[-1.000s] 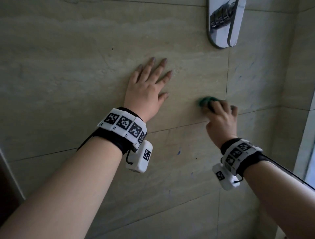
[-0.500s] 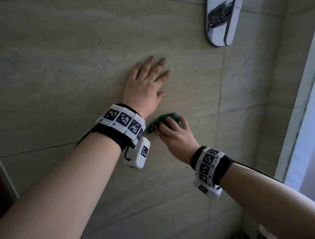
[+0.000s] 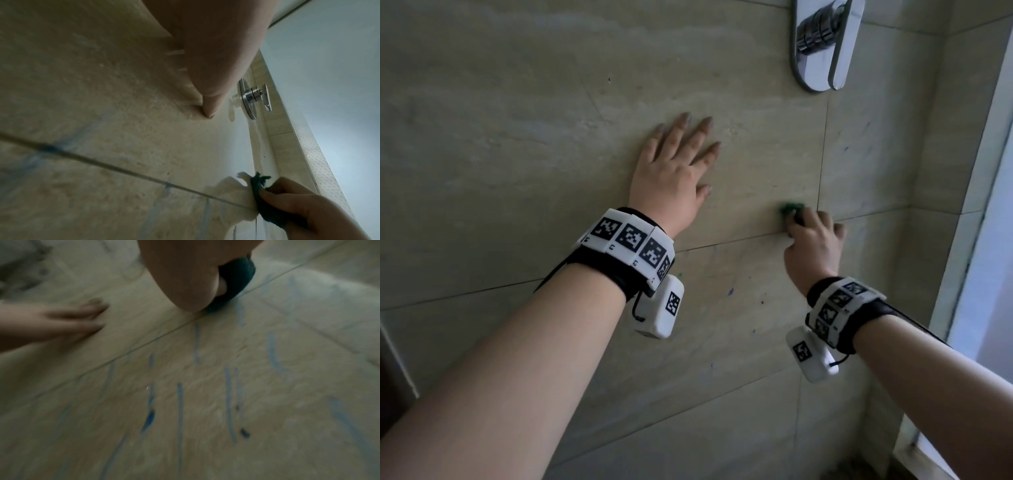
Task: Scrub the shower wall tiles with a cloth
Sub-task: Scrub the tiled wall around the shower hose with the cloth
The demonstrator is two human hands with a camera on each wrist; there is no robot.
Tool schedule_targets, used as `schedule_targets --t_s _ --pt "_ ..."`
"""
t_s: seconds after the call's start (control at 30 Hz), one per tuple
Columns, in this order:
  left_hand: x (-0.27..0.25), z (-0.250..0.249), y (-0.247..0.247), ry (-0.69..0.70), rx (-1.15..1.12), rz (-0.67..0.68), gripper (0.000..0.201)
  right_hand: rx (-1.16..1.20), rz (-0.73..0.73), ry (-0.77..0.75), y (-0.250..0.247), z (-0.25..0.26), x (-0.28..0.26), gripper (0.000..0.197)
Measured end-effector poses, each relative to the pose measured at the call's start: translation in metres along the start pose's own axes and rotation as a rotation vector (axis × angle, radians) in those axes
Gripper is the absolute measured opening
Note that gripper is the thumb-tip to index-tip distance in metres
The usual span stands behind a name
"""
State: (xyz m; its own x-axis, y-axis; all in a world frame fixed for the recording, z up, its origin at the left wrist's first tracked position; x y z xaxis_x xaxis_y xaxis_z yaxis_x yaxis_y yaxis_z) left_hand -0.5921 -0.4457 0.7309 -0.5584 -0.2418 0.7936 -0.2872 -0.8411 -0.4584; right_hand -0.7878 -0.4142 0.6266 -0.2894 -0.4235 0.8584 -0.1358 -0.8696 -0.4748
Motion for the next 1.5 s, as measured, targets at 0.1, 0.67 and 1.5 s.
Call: schedule_targets --t_s 0.1,0.67,1.5 --pt "-0.002 0.0 0.001 0.002 0.019 0.012 0.06 0.085 -0.181 -0.363 -0.007 0.057 -0.023 0.046" --pt "0.012 -0.005 0.004 0.08 -0.009 0.053 0.063 -0.022 -0.027 -0.015 -0.012 -0.003 0.024 0.042" --pt "0.098 -0.085 0.033 -0.076 0.002 -0.115 0.07 0.208 -0.42 -0.49 -0.018 -0.062 0.098 0.057"
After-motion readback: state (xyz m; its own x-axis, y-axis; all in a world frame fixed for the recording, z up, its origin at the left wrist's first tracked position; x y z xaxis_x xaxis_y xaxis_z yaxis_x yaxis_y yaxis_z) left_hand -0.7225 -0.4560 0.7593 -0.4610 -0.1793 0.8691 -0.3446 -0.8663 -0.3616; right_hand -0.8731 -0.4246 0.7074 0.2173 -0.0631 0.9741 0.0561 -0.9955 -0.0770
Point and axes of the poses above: each hand's wrist, its own x-axis towards the middle knuckle, its own y-axis out of the palm, z = x × y, the point moved 7 cm from there along x, towards the middle knuckle, and after that the axes turned 7 degrees about -z, right-handed, at the moved point
